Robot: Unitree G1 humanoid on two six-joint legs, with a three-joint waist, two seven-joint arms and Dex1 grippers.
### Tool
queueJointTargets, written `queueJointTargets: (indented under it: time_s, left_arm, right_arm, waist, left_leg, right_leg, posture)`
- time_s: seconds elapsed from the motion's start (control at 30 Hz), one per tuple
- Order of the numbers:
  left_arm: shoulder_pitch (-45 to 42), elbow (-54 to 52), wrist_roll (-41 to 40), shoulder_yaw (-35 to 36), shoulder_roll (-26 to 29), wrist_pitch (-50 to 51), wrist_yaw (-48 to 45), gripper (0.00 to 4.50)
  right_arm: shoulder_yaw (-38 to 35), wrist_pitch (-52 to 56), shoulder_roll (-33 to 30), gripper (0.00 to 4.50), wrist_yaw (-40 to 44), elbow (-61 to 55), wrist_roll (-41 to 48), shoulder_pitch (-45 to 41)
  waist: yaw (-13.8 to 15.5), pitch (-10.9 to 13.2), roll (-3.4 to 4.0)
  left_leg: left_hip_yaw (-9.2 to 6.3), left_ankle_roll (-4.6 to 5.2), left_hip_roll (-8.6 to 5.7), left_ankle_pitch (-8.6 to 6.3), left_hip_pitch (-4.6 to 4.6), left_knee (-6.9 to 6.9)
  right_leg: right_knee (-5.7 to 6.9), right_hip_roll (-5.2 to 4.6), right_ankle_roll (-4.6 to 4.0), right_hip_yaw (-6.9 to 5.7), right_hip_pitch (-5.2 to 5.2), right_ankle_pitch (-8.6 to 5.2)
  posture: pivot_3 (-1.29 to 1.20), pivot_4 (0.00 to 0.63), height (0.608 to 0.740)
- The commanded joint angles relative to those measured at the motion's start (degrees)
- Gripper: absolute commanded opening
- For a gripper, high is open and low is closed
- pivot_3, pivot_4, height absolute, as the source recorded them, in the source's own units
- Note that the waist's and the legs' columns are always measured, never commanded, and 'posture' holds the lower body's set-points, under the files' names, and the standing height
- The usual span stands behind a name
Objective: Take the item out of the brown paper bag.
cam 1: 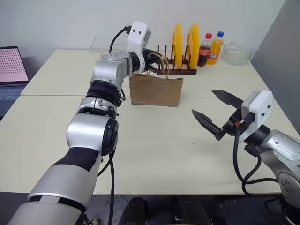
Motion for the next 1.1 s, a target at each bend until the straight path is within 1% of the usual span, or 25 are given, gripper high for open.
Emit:
queueJointTargets:
  time_s: [0.03, 0.07, 0.1, 0.13, 0.23, 0.27, 0.5, 0.6, 0.67, 0.73, 0.8, 0.87, 0.93, 1.0, 1.1]
  left_arm:
    - [0.44, -3.14, 0.7, -0.93, 1.08, -0.77, -1.09, 1.87]
    - [0.76, -3.45, 0.8, -1.11, 1.22, -0.83, -1.27, 2.18]
    - [1.21, -3.88, 1.28, -1.62, 1.52, -1.58, -1.66, 2.58]
    - [2.04, -4.59, 2.07, -2.57, 2.07, -2.83, -2.59, 2.79]
    - [4.05, -6.37, 4.11, -4.88, 3.4, -6.59, -4.35, 3.76]
    - [4.91, -6.83, 4.92, -5.59, 4.13, -8.37, -4.66, 4.0]
    - [8.98, -7.88, 8.94, -8.32, 8.29, -20.62, -5.17, 4.0]
    - [11.0, -9.86, 8.36, -7.68, 9.63, -21.49, -6.62, 4.0]
    - [14.28, -14.76, 7.23, -7.4, 11.63, -20.28, -9.93, 4.0]
    - [18.42, -21.49, 5.0, -6.46, 14.06, -16.23, -13.9, 4.0]
    - [22.49, -27.88, 3.51, -5.58, 16.65, -12.36, -15.82, 4.0]
    - [25.76, -33.25, 2.26, -4.62, 18.65, -8.6, -16.48, 4.0]
    - [30.31, -40.38, -0.41, -2.1, 21.16, -2.7, -16.53, 4.0]
    - [35.93, -49.26, -5.19, 1.31, 22.59, 3.03, -17.01, 4.0]
    - [44.67, -62.44, -11.73, 5.41, 22.89, 8.14, -17.2, 4.0]
  right_arm:
    - [-0.68, -1.52, 0.12, 4.5, -0.2, -1.0, -0.11, -0.91]
    - [-0.65, -1.53, 0.1, 4.5, -0.18, -0.98, -0.08, -0.94]
    - [-0.59, -1.53, 0.08, 4.5, -0.15, -0.94, -0.06, -0.98]
    - [-0.52, -1.53, 0.04, 4.5, -0.06, -0.85, -0.02, -1.1]
    - [-0.46, -1.64, -0.12, 4.5, 0.27, -0.55, 0.03, -1.27]
    - [-0.33, -1.67, -0.16, 4.5, 0.43, -0.42, 0.03, -1.39]
    - [0.71, -2.04, -0.53, 4.5, 1.67, 0.78, -0.44, -2.42]
    - [0.99, -2.26, -0.73, 4.5, 2.13, 1.39, -0.5, -2.91]
    - [1.31, -2.53, -0.93, 4.5, 2.75, 2.32, -0.79, -3.54]
    - [2.03, -2.91, -1.06, 4.5, 3.46, 3.69, -1.31, -4.62]
    - [2.66, -3.34, -1.01, 4.5, 4.05, 5.2, -1.9, -5.74]
    - [3.06, -3.7, -0.81, 4.5, 4.53, 6.42, -2.45, -6.56]
    - [4.02, -3.67, -0.38, 4.5, 4.68, 8.45, -3.02, -8.28]
    - [5.35, -2.75, -0.13, 4.5, 4.5, 10.88, -3.86, -10.44]
    - [7.51, -2.18, 1.43, 4.5, 4.6, 16.41, -5.06, -15.46]
  waist:
    - [-0.02, 0.0, 0.0]
    - [-0.03, 0.0, 0.0]
    - [-0.05, 0.0, 0.0]
    - [-0.1, 0.0, 0.0]
    - [-0.12, 0.0, 0.0]
    - [-0.12, 0.0, 0.0]
    - [-0.08, 0.0, 0.0]
    - [-0.07, 0.0, 0.0]
    - [-0.22, 0.0, 0.0]
    - [-0.44, 0.0, 0.01]
    - [-0.59, 0.0, 0.0]
    - [-0.82, 0.0, 0.01]
    - [-0.91, 0.0, 0.01]
    - [-1.23, 0.0, 0.01]
    - [-1.33, 0.0, 0.01]
  left_leg:
    - [0.02, 0.0, 0.0, 0.0, 0.03, 0.0]
    - [0.05, 0.0, 0.0, 0.0, 0.05, 0.0]
    - [0.07, 0.0, 0.0, 0.0, 0.07, 0.0]
    - [0.1, 0.0, 0.0, 0.0, 0.09, 0.0]
    - [0.16, 0.0, 0.01, 0.0, 0.15, 0.0]
    - [0.17, 0.0, 0.01, 0.0, 0.16, 0.0]
    - [0.22, 0.01, 0.01, 0.0, 0.18, 0.01]
    - [0.23, 0.01, 0.02, 0.0, 0.19, 0.0]
    - [0.23, 0.01, 0.02, 0.0, 0.19, 0.01]
    - [0.27, 0.01, 0.04, -0.01, 0.23, 0.0]
    - [0.28, 0.01, 0.06, 0.0, 0.26, 0.0]
    - [0.26, 0.01, 0.06, 0.0, 0.28, 0.0]
    - [0.24, 0.01, 0.06, 0.0, 0.29, 0.0]
    - [0.24, 0.01, 0.06, 0.0, 0.31, 0.0]
    - [0.23, 0.01, 0.08, 0.0, 0.34, 0.0]
  right_leg:
    - [0.02, 0.0, 0.0, 0.02, 0.0, 0.0]
    - [0.05, 0.0, 0.0, 0.04, 0.0, 0.0]
    - [0.08, 0.0, 0.0, 0.06, 0.01, 0.0]
    - [0.1, 0.0, 0.0, 0.09, 0.01, 0.0]
    - [0.17, 0.01, 0.0, 0.16, 0.0, 0.0]
    - [0.17, 0.0, 0.0, 0.16, 0.0, 0.0]
    - [0.19, 0.0, -0.01, 0.21, 0.01, 0.0]
    - [0.21, 0.0, -0.01, 0.21, 0.01, 0.0]
    - [0.21, 0.0, -0.01, 0.21, 0.01, 0.0]
    - [0.25, 0.0, -0.01, 0.25, 0.01, 0.0]
    - [0.27, 0.01, -0.02, 0.26, 0.01, 0.0]
    - [0.29, 0.01, -0.02, 0.25, 0.01, 0.0]
    - [0.3, 0.01, -0.02, 0.24, 0.02, 0.0]
    - [0.29, 0.01, -0.02, 0.26, 0.03, 0.0]
    - [0.29, 0.0, -0.03, 0.25, 0.06, -0.01]
  posture:
    - [0.0, 0.15, 0.74]
    - [0.0, 0.15, 0.74]
    - [0.0, 0.15, 0.74]
    - [0.0, 0.15, 0.74]
    - [0.0, 0.15, 0.74]
    - [0.0, 0.15, 0.74]
    - [0.0, 0.15, 0.74]
    - [0.0, 0.15, 0.74]
    - [0.0, 0.15, 0.74]
    - [0.0, 0.15, 0.74]
    - [0.0, 0.15, 0.74]
    - [0.0, 0.15, 0.74]
    - [0.0, 0.15, 0.74]
    - [0.0, 0.15, 0.74]
    - [0.0, 0.15, 0.74]
